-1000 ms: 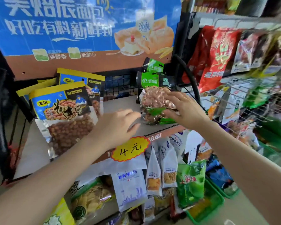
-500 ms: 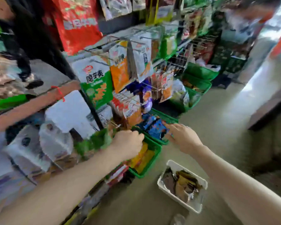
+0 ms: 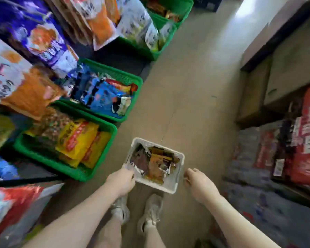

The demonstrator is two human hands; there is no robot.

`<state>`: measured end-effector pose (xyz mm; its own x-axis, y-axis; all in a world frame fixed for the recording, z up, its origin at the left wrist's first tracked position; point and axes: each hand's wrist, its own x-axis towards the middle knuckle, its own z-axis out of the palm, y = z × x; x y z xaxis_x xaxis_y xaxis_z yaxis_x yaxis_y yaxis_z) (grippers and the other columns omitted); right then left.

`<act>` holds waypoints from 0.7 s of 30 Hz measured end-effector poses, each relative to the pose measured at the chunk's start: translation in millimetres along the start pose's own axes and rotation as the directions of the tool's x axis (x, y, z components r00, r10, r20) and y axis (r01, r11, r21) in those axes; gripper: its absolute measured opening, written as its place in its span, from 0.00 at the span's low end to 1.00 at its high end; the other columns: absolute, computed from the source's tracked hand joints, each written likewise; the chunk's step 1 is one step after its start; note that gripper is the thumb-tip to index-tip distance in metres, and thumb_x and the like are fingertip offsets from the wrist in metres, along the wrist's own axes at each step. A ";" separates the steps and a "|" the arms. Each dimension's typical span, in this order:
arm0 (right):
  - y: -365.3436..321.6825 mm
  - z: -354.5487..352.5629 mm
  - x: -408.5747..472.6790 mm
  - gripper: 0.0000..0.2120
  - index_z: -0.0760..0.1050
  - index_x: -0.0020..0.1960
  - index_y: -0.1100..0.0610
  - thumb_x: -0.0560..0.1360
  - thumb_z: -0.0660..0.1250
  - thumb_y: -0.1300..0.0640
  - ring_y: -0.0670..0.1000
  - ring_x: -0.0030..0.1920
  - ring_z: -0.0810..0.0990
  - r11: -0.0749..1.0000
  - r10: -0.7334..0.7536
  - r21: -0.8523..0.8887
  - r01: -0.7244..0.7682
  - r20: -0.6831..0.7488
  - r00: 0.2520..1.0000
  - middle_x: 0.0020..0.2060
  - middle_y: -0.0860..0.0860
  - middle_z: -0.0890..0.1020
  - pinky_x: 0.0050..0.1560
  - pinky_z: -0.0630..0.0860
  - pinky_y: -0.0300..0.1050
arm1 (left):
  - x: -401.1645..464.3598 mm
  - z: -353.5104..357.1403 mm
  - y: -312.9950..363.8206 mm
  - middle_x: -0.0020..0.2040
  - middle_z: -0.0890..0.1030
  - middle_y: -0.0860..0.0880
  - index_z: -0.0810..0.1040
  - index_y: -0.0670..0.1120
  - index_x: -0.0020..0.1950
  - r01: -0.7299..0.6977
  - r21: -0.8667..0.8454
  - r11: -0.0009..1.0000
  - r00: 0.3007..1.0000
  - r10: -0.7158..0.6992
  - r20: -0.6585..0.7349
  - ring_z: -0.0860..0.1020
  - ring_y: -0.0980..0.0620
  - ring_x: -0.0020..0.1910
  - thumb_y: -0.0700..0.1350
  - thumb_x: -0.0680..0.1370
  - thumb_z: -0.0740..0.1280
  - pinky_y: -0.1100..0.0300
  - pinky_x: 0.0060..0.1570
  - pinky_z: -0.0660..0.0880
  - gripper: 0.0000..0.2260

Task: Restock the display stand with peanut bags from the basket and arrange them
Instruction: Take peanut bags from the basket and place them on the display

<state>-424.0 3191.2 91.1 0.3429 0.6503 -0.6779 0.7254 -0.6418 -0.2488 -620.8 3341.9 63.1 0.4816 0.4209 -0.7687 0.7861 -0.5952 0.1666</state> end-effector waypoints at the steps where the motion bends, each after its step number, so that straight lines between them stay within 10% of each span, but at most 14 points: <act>1: 9.2 17.6 18.0 0.09 0.71 0.53 0.56 0.76 0.57 0.56 0.58 0.56 0.76 0.999 0.022 0.027 -0.023 0.024 0.999 0.52 0.55 0.77 0.52 0.74 0.49 | 23.4 13.5 0.8 0.55 0.78 0.41 0.74 0.44 0.57 0.005 -0.005 1.000 1.000 -0.005 0.030 0.77 0.41 0.54 0.47 0.78 0.56 0.52 0.47 0.74 0.13; 12: 67.0 205.4 272.3 0.12 0.72 0.58 0.57 0.79 0.54 0.59 0.56 0.54 0.74 0.987 0.086 0.140 -0.077 -0.053 0.995 0.55 0.55 0.77 0.43 0.72 0.47 | 286.3 136.8 -22.7 0.66 0.73 0.46 0.67 0.46 0.69 0.021 -0.328 0.944 0.998 -0.036 -0.041 0.74 0.47 0.61 0.44 0.79 0.58 0.53 0.57 0.74 0.18; 21: 74.0 282.9 369.5 0.22 0.63 0.69 0.56 0.76 0.60 0.62 0.59 0.65 0.68 0.998 0.004 -0.057 -0.009 -0.088 0.996 0.65 0.56 0.72 0.66 0.65 0.54 | 393.0 182.8 -42.9 0.68 0.70 0.43 0.64 0.46 0.71 -0.222 -0.235 0.946 0.937 0.141 -0.318 0.68 0.43 0.65 0.37 0.78 0.56 0.49 0.63 0.68 0.21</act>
<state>-412.5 3269.0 -373.5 0.3970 0.6807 -0.6157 0.7551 -0.6235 -0.2024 -536.1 3407.7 -359.0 0.6859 0.5281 -0.5007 0.7277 -0.4960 0.4738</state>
